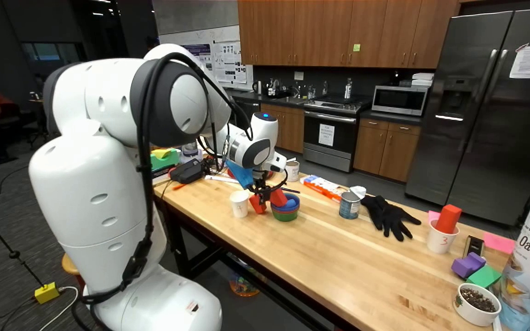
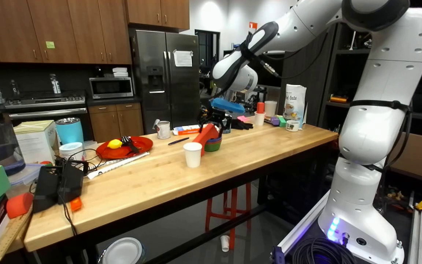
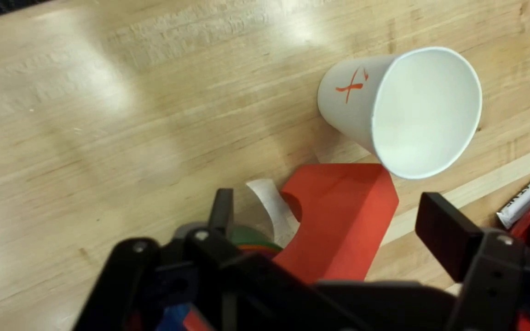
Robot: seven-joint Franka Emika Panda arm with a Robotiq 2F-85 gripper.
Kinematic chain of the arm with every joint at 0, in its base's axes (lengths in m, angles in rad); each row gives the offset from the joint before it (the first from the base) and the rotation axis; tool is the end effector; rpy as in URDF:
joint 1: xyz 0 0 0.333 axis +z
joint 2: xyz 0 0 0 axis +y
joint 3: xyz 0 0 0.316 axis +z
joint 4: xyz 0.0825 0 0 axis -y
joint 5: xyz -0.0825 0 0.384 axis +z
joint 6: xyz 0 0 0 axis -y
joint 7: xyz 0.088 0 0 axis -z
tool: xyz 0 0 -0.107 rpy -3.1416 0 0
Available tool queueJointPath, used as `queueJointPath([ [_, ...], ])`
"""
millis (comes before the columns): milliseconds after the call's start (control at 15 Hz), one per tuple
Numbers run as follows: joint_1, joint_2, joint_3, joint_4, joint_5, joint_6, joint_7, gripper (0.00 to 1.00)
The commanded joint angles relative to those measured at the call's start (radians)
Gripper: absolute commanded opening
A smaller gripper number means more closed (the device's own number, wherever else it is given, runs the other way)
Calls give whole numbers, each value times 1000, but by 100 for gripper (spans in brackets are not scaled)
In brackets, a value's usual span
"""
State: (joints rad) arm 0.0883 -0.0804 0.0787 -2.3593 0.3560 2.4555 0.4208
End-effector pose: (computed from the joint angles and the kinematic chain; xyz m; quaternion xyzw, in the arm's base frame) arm 0.5006 0.0844 0.3775 -0.9569 0.2495 -0.0484 0.1407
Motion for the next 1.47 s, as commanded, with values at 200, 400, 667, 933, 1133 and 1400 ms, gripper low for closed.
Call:
queueJointPath([
  [200, -9, -132, 44, -47, -155, -65, 194, 100],
  [400, -7, -194, 84, -77, -233, -63, 277, 100],
  [667, -5, -280, 158, -123, -343, -58, 364, 100],
  [933, -2, -357, 252, -164, -452, -66, 466, 100],
  [1133, 18, -398, 318, -183, -493, -82, 517, 100],
  [1400, 49, -427, 389, -207, -493, -64, 584, 100],
])
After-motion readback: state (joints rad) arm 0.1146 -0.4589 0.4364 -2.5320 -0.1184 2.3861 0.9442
